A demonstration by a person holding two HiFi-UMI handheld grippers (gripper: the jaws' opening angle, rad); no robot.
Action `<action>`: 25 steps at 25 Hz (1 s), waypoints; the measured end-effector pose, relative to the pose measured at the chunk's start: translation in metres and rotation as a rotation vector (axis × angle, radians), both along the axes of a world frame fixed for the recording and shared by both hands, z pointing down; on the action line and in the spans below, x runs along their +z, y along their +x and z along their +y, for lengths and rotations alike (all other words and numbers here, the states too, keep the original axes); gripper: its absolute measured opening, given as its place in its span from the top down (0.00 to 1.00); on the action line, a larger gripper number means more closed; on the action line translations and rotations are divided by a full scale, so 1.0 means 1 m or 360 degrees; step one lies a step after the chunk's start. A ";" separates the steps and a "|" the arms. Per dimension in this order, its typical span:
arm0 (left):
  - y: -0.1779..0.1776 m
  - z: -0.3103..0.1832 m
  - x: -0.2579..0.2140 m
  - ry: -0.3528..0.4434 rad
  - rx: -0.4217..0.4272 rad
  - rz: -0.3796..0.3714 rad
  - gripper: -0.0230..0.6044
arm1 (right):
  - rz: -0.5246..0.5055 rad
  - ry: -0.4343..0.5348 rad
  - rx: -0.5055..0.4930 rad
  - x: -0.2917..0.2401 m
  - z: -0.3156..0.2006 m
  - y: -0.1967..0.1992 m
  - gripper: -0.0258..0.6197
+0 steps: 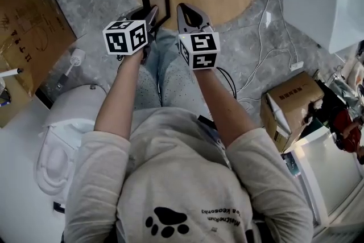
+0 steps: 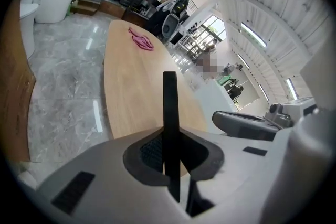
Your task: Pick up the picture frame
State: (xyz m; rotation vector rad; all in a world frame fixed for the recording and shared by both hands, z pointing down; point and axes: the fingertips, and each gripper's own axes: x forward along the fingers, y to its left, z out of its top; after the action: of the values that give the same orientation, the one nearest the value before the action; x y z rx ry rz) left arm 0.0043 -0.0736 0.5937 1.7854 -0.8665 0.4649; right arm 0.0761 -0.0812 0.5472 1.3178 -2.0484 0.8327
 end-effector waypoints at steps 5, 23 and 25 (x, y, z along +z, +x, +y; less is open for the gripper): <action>-0.003 -0.012 -0.033 0.0102 0.0015 -0.0070 0.90 | -0.0005 0.0067 0.0035 -0.030 -0.010 0.003 0.95; -0.021 -0.052 -0.197 0.0648 -0.0047 -0.0236 0.90 | -0.0015 0.0435 0.0115 -0.167 -0.029 -0.003 0.95; -0.023 -0.053 -0.214 0.0723 -0.0049 -0.0258 0.90 | -0.0014 0.0488 0.0133 -0.185 -0.029 -0.001 0.95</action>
State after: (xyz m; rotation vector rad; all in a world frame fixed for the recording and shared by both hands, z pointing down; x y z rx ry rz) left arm -0.0183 -0.1266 0.3793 2.1631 -1.1824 0.4191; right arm 0.0747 -0.1106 0.3621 1.5735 -2.2049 0.5746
